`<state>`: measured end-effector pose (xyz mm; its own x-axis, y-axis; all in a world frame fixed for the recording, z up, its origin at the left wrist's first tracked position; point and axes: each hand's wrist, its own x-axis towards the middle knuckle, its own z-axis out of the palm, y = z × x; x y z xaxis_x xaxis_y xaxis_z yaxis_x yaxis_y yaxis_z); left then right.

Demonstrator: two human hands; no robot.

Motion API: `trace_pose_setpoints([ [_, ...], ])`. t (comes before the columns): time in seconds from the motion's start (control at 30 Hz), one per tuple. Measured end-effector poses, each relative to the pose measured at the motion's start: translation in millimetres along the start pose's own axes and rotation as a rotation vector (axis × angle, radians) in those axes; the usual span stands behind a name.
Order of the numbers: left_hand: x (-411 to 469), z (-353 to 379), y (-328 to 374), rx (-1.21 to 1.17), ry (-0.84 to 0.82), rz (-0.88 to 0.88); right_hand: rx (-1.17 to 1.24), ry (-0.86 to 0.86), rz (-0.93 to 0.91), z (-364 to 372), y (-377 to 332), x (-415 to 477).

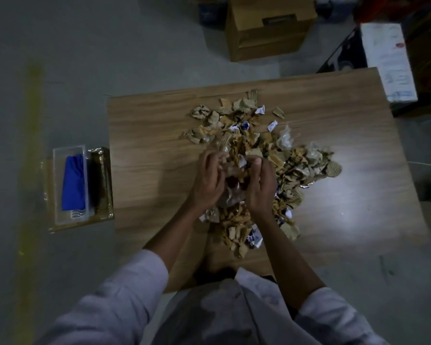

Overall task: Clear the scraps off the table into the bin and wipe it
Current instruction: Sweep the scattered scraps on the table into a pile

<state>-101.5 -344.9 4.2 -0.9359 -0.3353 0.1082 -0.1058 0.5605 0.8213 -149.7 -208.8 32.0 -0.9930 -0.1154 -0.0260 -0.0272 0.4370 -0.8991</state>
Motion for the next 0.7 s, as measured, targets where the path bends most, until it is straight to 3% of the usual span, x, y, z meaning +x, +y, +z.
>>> trace_pose_setpoints([
  [0.1,-13.6,13.7,6.0,0.105,-0.094,0.052,-0.046,0.032,-0.009,-4.3,7.0,13.1],
  [0.2,-0.5,18.5,11.9,0.154,0.031,0.121,-0.104,0.038,-0.090,-8.3,14.2,16.5],
  [0.33,25.2,13.4,11.3,0.098,0.001,0.071,-0.129,-0.008,-0.082,-0.8,14.2,22.2],
  [0.43,54.0,4.7,8.1,0.143,0.134,0.115,-0.124,-0.033,-0.157,7.7,8.1,53.6],
  [0.5,76.4,1.2,-2.1,0.119,0.248,-0.008,-0.164,-0.074,-0.171,14.0,7.3,87.2],
  [0.6,109.7,2.9,-33.5,-0.046,0.407,-0.359,-0.320,-0.169,-0.129,28.9,9.3,147.1],
  [0.7,136.8,10.2,-56.1,-0.193,0.391,-0.505,-0.409,-0.304,-0.022,41.9,9.4,196.9],
])
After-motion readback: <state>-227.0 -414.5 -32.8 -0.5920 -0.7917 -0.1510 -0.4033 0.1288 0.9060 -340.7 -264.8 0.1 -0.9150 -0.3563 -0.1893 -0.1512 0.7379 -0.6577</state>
